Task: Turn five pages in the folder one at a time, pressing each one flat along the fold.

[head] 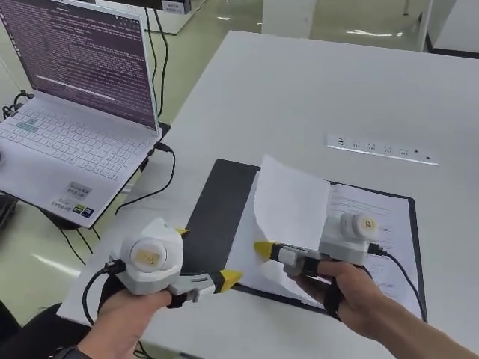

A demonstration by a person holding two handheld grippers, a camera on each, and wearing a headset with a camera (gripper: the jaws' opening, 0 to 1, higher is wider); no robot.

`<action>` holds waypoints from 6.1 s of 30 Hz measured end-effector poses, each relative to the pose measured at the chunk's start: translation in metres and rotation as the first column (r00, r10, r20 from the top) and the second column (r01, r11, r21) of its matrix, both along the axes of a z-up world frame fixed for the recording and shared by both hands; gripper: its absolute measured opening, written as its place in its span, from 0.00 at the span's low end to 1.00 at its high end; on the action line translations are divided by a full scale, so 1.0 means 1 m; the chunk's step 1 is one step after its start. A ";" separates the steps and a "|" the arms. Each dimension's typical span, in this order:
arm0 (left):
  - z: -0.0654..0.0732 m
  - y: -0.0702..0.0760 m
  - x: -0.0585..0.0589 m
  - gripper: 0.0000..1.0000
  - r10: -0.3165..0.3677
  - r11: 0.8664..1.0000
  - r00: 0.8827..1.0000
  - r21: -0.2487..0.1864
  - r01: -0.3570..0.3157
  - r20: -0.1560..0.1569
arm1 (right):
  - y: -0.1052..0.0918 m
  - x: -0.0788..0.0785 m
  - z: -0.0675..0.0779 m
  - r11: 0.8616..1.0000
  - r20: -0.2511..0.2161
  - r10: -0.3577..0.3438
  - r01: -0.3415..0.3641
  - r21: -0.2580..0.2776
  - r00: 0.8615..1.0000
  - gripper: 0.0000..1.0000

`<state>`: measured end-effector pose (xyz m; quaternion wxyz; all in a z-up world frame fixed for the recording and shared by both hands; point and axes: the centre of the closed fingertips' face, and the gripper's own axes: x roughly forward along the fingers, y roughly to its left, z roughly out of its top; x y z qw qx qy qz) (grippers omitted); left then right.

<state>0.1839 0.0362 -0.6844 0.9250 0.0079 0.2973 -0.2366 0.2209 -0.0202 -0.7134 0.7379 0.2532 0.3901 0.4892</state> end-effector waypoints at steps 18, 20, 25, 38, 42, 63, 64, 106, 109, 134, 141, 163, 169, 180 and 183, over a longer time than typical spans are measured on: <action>-0.002 0.002 -0.005 0.77 0.030 0.999 0.999 -0.019 -0.031 -0.010 | 0.017 0.000 -0.047 0.997 -0.063 0.006 -0.010 -0.070 0.998 0.00; -0.003 0.002 -0.006 0.77 0.032 0.999 0.999 -0.019 -0.033 -0.012 | 0.017 0.000 -0.051 0.997 -0.069 0.001 -0.006 -0.077 0.998 0.00; -0.004 0.001 -0.007 0.77 0.036 0.999 0.999 -0.020 -0.036 -0.017 | 0.017 0.002 -0.059 0.995 -0.094 -0.024 0.015 -0.094 0.995 0.01; -0.011 -0.003 -0.012 0.77 0.039 0.999 0.999 -0.025 -0.040 -0.037 | 0.027 -0.003 -0.063 0.996 -0.094 -0.012 0.003 -0.093 0.995 0.24; -0.013 -0.002 -0.013 0.77 0.035 0.999 0.998 -0.023 -0.036 -0.042 | 0.029 -0.006 -0.059 0.997 -0.092 0.002 -0.009 -0.078 0.996 0.30; -0.042 -0.025 0.012 0.48 -0.002 0.999 0.996 -0.049 -0.002 -0.084 | -0.005 0.010 -0.022 0.998 -0.036 -0.051 0.053 0.039 0.998 0.46; -0.043 -0.027 0.015 0.46 -0.004 0.999 0.997 -0.047 0.000 -0.082 | -0.010 0.015 -0.022 0.998 -0.028 -0.062 0.063 0.032 0.998 0.46; -0.105 -0.030 0.022 0.00 0.007 0.996 0.988 0.087 0.006 -0.154 | -0.096 0.075 -0.033 0.990 0.170 -0.081 0.098 -0.096 0.982 0.26; -0.105 -0.030 0.022 0.00 0.002 0.996 0.987 0.089 0.012 -0.158 | -0.097 0.074 -0.037 0.989 0.164 -0.085 0.103 -0.106 0.983 0.24; -0.106 -0.032 0.025 0.00 0.040 0.998 0.980 0.063 -0.028 -0.193 | -0.114 0.117 -0.047 0.976 0.120 -0.209 0.214 -0.032 0.970 0.00; -0.106 -0.032 0.025 0.00 0.039 0.998 0.980 0.063 -0.027 -0.193 | -0.114 0.137 -0.047 0.967 0.112 -0.252 0.256 -0.017 0.961 0.00; -0.105 -0.034 0.027 0.00 0.051 0.998 0.980 0.057 -0.041 -0.193 | -0.114 0.207 -0.052 0.918 0.121 -0.396 0.397 0.020 0.910 0.00; -0.105 -0.034 0.028 0.00 0.041 0.998 0.980 0.059 -0.030 -0.195 | -0.115 0.213 -0.046 0.896 0.119 -0.442 0.442 0.028 0.889 0.00; -0.106 -0.034 0.028 0.00 0.034 0.998 0.982 0.053 -0.025 -0.186 | -0.119 0.224 -0.055 0.890 0.111 -0.455 0.456 0.018 0.883 0.00; -0.106 -0.034 0.028 0.00 0.034 0.998 0.981 0.051 -0.024 -0.190 | -0.120 0.228 -0.054 0.880 0.098 -0.475 0.475 0.028 0.875 0.00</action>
